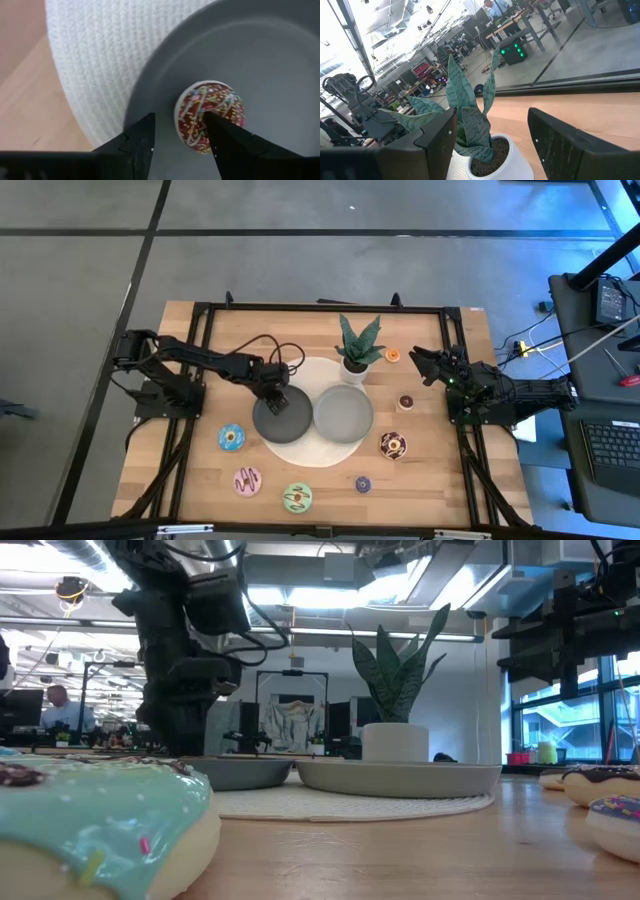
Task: Pick & Place donuts
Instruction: Put the small brown doughnut on the dark gray plate
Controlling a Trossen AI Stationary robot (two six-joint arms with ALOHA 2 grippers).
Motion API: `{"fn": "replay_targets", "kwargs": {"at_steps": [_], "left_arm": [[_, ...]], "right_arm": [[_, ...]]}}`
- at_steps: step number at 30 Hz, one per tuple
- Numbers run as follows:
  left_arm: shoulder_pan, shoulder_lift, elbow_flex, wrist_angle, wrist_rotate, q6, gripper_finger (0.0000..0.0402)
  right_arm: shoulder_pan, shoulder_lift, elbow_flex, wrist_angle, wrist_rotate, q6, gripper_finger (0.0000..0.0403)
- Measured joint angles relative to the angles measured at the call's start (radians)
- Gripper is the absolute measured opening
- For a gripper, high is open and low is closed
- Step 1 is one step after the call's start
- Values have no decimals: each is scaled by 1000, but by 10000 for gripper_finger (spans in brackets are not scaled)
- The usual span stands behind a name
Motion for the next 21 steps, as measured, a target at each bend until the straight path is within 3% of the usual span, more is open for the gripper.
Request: {"fn": "replay_targets", "kwargs": {"at_steps": [21], "left_arm": [[54,0,0,-4,21,43,176]], "right_arm": [[0,0,0,0,0,-2,244]]}}
